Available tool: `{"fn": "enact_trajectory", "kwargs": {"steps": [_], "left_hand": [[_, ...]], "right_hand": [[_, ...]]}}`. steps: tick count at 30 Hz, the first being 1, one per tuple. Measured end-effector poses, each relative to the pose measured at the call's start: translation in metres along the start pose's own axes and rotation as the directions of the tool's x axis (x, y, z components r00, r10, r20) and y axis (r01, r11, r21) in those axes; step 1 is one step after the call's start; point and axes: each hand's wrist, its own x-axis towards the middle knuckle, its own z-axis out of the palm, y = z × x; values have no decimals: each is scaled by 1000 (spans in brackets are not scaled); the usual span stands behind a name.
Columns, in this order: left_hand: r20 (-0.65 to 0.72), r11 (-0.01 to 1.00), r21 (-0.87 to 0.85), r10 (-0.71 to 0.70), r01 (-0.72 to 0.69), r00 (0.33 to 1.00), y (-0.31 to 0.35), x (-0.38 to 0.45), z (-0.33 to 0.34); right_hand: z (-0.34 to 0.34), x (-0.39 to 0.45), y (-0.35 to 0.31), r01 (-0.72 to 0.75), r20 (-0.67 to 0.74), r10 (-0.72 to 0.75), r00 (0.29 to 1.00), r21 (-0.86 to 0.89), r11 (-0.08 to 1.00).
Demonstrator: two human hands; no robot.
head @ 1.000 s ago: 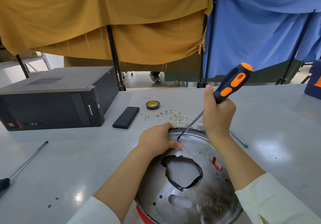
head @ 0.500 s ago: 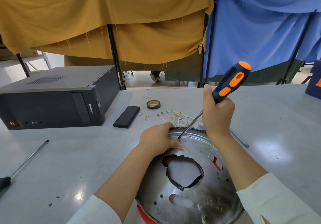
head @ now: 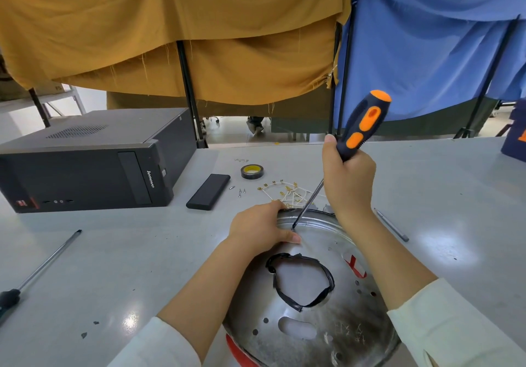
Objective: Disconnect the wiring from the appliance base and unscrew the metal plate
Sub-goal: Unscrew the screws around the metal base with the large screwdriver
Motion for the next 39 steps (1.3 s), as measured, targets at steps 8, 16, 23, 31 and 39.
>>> {"fn": "enact_trajectory", "kwargs": {"steps": [8,16,23,31,39], "left_hand": [[-4,1000,20,6,-6,1000,1,0,2],[15,1000,-9,3,-3,1000,0,0,4],[-3,1000,19,14,-13,1000,1,-2,3],[-9,999,-39,12,-12,1000,-1,0,4],[-13,998,-58,20,-20,1000,-1,-1,2]], "right_hand": [[32,27,-13,14,188,75,979,-432,902],[81,12,-20,204,320,-9,947,-583,786],[87,5,-17,234,306,-53,951,-595,768],[60,19,-12,152,243,-20,970,-539,828],[22,26,-6,139,164,-36,986,-674,725]]}}
